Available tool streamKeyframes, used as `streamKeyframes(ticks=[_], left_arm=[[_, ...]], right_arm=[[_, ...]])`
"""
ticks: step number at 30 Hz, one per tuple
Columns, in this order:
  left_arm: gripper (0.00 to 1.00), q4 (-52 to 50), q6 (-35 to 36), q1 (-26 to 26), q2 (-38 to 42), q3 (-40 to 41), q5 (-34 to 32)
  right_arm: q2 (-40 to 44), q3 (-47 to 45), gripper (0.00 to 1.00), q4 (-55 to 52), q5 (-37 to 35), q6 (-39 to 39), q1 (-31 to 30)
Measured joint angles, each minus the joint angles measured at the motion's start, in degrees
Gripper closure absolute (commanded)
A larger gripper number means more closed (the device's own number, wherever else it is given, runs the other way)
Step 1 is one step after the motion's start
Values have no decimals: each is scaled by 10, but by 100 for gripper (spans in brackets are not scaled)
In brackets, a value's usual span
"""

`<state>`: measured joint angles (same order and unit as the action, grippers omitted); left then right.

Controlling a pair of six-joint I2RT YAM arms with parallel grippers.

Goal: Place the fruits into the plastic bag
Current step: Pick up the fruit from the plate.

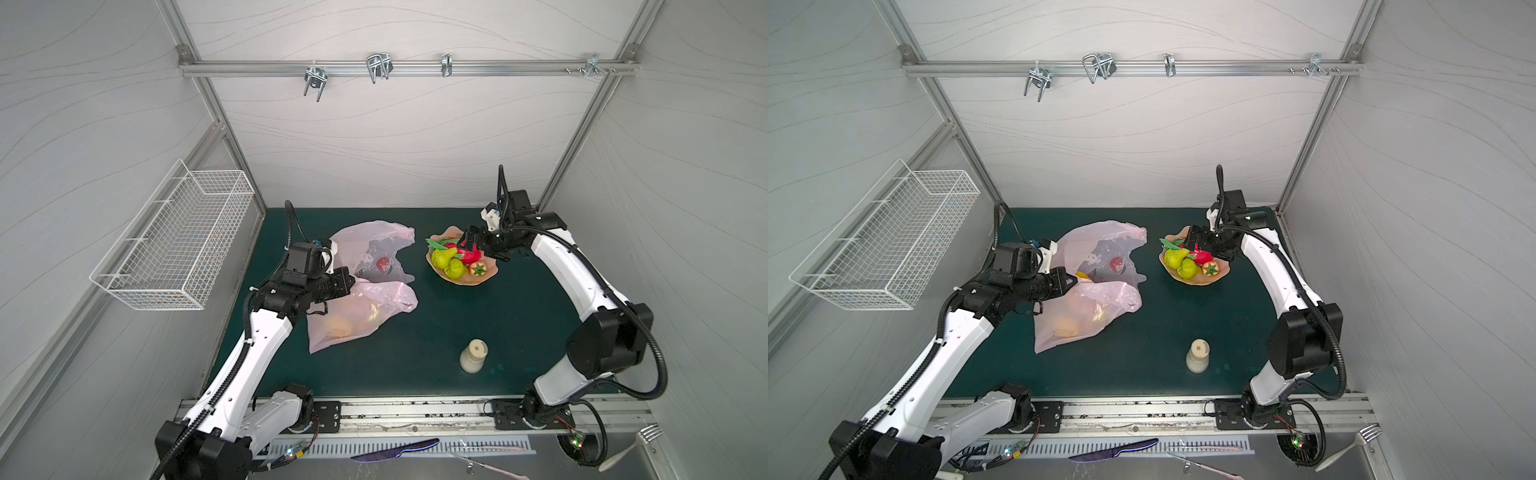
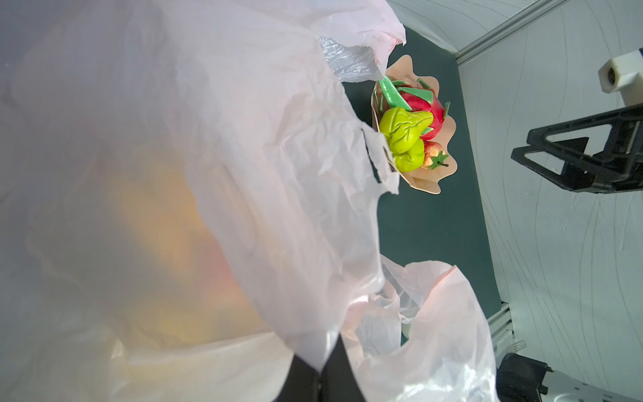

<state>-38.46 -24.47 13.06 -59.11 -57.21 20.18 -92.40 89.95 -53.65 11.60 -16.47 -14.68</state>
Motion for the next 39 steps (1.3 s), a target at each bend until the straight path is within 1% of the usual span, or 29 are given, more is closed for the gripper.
streamKeyframes(ticks=[4, 10, 13, 18, 25, 34, 39], left_arm=[[100, 3, 0, 0, -2, 0, 1], [100, 4, 0, 0, -2, 0, 2], [100, 4, 0, 0, -2, 0, 2], [100, 4, 0, 0, -2, 0, 4], [100, 4, 0, 0, -2, 0, 10], [100, 4, 0, 0, -2, 0, 15], [100, 4, -2, 0, -2, 0, 16]], right_arm=[[-17, 0, 4, -28, -50, 47, 4], [-71, 0, 12, -34, -81, 92, 4], [-104, 0, 14, -33, -96, 104, 4], [-147, 10, 16, -31, -122, 113, 4], [-174, 20, 19, -11, -152, 120, 4], [-216, 22, 22, 15, -169, 120, 4], [-224, 27, 29, 28, -176, 118, 4]])
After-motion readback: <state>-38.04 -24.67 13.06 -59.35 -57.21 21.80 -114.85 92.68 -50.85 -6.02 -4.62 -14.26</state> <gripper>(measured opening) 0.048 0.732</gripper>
